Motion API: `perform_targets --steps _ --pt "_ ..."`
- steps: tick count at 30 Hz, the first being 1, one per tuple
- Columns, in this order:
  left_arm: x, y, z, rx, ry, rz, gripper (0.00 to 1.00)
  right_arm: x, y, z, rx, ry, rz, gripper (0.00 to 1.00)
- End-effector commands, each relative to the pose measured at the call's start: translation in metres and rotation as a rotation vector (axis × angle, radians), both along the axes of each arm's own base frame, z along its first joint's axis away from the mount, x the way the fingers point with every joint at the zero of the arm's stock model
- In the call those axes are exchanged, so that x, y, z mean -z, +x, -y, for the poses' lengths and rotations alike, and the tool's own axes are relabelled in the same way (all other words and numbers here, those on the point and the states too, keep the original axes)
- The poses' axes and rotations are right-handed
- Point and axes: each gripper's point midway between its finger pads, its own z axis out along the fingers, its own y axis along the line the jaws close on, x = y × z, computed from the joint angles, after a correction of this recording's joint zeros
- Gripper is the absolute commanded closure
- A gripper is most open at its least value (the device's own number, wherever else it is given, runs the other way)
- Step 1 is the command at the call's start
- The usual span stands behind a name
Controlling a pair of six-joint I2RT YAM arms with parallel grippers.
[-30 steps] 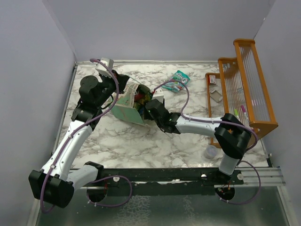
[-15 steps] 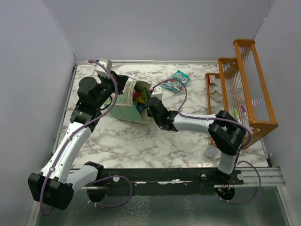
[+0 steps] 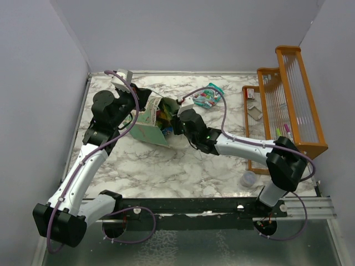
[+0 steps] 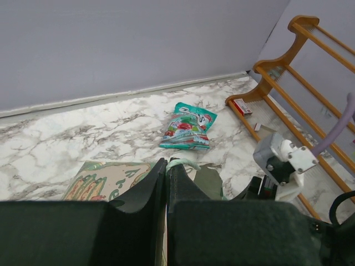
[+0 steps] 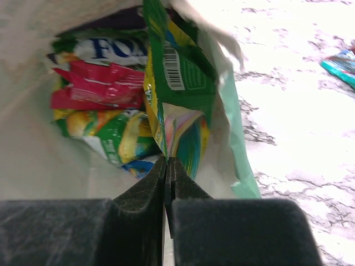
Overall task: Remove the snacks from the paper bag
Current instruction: Take out the snack from the paper bag.
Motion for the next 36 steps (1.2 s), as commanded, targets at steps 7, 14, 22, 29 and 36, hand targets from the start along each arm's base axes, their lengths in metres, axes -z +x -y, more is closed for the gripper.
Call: perform_targets --steps 7,14,22,29,36 --pt "-0.003 0.003 -0.004 -0.028 0.003 0.023 1.00 -0.064 -0.023 0.000 -0.106 0.124 0.067 0.99" --pt "-0.002 0.004 -0.005 -0.034 0.004 0.019 1.00 -0.082 -0.035 0.019 -0.103 0.128 0.077 0.99" --pt "0.003 0.008 -0.006 -0.044 0.005 0.005 1.00 -0.118 -0.053 0.038 -0.120 0.192 0.125 0.99" --pt "0.006 0.011 -0.009 -0.060 0.006 -0.006 1.00 -0.160 -0.063 0.070 -0.075 0.215 0.200 0.99" --pt "0.009 0.013 -0.009 -0.062 0.007 -0.015 1.00 -0.211 -0.070 0.118 0.034 0.229 0.332 0.99"
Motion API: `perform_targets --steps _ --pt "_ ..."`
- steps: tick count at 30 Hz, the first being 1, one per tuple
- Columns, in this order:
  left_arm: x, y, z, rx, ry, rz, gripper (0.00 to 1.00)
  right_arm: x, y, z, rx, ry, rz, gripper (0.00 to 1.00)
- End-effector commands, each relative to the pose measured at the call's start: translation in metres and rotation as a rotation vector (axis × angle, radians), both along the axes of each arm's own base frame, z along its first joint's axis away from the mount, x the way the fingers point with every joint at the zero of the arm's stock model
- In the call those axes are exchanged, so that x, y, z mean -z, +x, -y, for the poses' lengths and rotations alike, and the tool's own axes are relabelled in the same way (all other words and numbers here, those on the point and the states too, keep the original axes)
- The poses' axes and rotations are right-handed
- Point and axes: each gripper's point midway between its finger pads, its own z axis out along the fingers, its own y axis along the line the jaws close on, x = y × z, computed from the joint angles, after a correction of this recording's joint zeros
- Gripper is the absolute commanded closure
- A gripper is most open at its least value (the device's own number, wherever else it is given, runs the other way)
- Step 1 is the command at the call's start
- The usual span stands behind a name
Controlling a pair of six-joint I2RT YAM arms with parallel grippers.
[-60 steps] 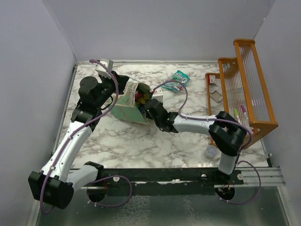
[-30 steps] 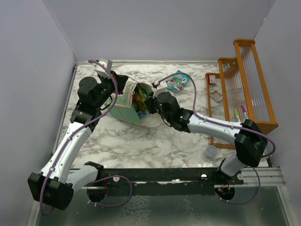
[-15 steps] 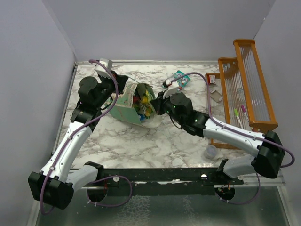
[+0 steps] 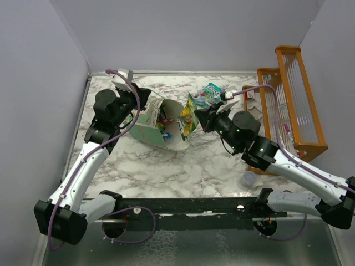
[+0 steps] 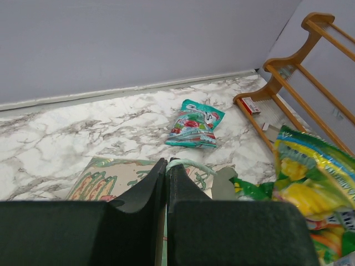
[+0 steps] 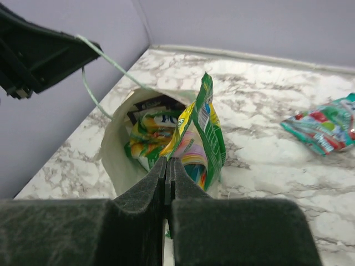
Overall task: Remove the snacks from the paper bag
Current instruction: Take out the snack from the paper bag, then place the snack at the center of the board.
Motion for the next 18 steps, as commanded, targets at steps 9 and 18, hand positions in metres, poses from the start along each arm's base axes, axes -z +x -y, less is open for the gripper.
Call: perform_targets --steps 9,18 --pt "0.001 0.006 -0.007 -0.034 -0.003 0.004 1.00 -0.034 0.037 0.088 0.495 -0.116 0.122 0.99" --pt "-0.003 0.003 -0.008 -0.036 -0.003 0.015 1.00 0.053 0.116 0.098 0.505 -0.162 -0.070 0.99"
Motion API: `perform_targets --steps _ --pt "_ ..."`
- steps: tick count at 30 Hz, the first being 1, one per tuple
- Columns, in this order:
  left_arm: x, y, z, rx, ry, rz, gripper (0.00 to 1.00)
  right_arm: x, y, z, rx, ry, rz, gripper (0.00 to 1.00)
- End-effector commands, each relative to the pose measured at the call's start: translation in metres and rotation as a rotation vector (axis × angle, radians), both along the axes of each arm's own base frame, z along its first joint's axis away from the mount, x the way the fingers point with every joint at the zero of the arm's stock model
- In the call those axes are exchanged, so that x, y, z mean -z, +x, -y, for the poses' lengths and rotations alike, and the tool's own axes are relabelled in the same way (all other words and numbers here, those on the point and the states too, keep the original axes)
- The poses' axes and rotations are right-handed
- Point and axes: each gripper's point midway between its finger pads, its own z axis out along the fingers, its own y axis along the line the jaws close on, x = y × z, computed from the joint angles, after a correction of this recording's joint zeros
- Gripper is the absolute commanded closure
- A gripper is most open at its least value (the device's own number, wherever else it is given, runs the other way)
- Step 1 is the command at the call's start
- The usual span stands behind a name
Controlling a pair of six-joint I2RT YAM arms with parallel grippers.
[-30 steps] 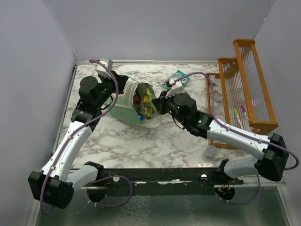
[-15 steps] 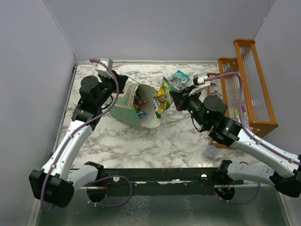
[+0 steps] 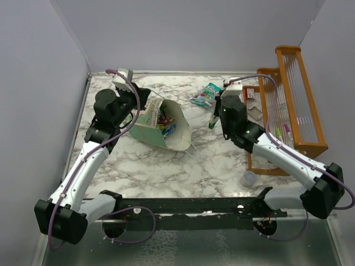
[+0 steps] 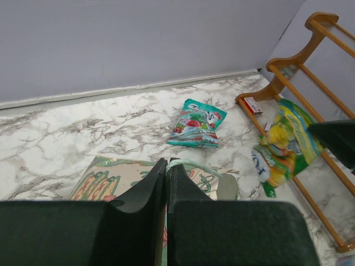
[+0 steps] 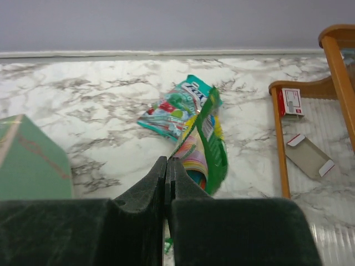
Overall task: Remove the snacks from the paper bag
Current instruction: Place the snack at the center of the board.
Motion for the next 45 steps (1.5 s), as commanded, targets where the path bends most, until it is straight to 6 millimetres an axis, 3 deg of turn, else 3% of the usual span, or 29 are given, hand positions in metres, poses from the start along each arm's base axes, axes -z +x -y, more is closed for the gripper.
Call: perform_targets --steps 1,4,8,12,20,23,27,31,33,39,42,45 --pt "-0.005 0.001 -0.006 -0.026 -0.003 0.023 1.00 0.033 0.041 0.001 -0.023 0.104 -0.083 0.99" --pt "-0.006 0.000 -0.007 -0.028 0.001 0.026 1.00 0.055 0.055 -0.017 -0.087 0.130 -0.139 0.99" --pt "-0.004 0.001 -0.006 -0.025 -0.001 0.019 1.00 0.062 0.065 -0.033 -0.214 0.250 -0.141 0.99" --pt "-0.006 -0.001 -0.005 -0.021 -0.006 0.024 1.00 0.085 0.079 -0.011 -0.171 0.297 -0.201 0.99" --pt "-0.008 -0.003 -0.004 -0.011 -0.010 0.030 1.00 0.174 0.082 0.053 -0.039 0.302 -0.421 0.99" --pt "-0.009 -0.003 -0.004 -0.012 -0.010 0.032 1.00 0.187 0.079 0.068 0.031 0.265 -0.468 0.94" --pt "-0.009 -0.003 -0.003 -0.008 -0.010 0.033 1.00 0.170 0.073 0.067 -0.009 0.278 -0.394 0.62" --pt "-0.009 -0.003 -0.003 -0.009 -0.008 0.034 1.00 0.144 0.073 0.073 0.008 0.266 -0.353 0.52" --pt "-0.008 -0.003 -0.003 -0.007 -0.008 0.032 1.00 0.127 0.070 0.067 -0.046 0.265 -0.326 0.50" --pt "-0.007 -0.003 0.000 0.003 -0.011 0.027 1.00 0.092 0.044 0.008 -0.409 0.295 -0.275 0.46" --pt "-0.006 -0.002 -0.001 0.001 -0.011 0.025 1.00 0.074 0.016 -0.035 -0.612 0.244 -0.209 0.42" --pt "-0.004 -0.001 0.000 0.002 -0.011 0.021 1.00 0.055 -0.010 -0.069 -0.709 0.165 -0.140 0.40"
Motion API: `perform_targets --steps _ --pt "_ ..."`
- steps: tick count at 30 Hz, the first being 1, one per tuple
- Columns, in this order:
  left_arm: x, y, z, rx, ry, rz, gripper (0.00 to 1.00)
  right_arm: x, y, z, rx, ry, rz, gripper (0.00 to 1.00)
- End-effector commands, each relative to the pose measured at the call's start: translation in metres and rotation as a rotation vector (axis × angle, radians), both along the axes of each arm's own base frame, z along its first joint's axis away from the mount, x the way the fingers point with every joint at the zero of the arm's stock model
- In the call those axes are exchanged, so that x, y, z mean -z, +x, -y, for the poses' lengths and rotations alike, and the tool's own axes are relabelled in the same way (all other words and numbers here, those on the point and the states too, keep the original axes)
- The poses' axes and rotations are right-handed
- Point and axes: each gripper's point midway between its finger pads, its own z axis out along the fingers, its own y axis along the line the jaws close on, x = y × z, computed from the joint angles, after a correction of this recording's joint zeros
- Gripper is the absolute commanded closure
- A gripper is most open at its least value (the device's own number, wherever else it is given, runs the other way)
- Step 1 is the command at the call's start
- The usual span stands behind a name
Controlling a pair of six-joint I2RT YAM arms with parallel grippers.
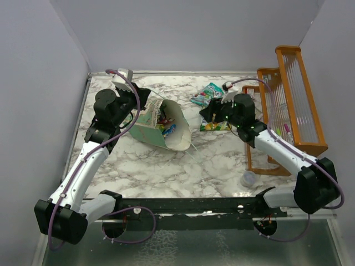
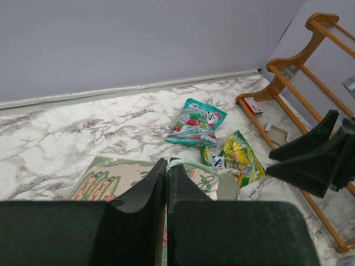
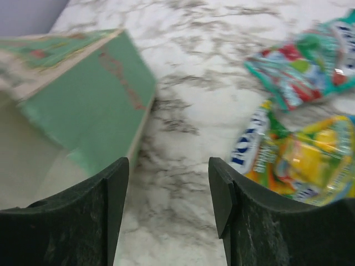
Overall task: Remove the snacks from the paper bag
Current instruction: Take out the snack from the paper bag.
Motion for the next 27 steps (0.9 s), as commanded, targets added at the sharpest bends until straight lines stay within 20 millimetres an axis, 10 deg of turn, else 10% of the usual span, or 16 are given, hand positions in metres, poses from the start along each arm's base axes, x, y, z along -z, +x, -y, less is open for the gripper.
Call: perform_targets --steps 1,9,27 --pt "-0.004 -0.001 0.000 0.004 -0.013 0.021 1.00 -0.048 -0.044 -0.065 -0.259 -0.015 0.187 0.40" --pt "-0.004 -0.001 -0.001 0.001 -0.015 0.020 1.00 -0.072 -0.102 -0.133 -0.386 0.086 0.178 0.43" --pt "-0.007 -0.003 -0.002 -0.003 -0.014 0.033 1.00 0.031 -0.083 -0.159 0.022 0.018 -0.219 0.53"
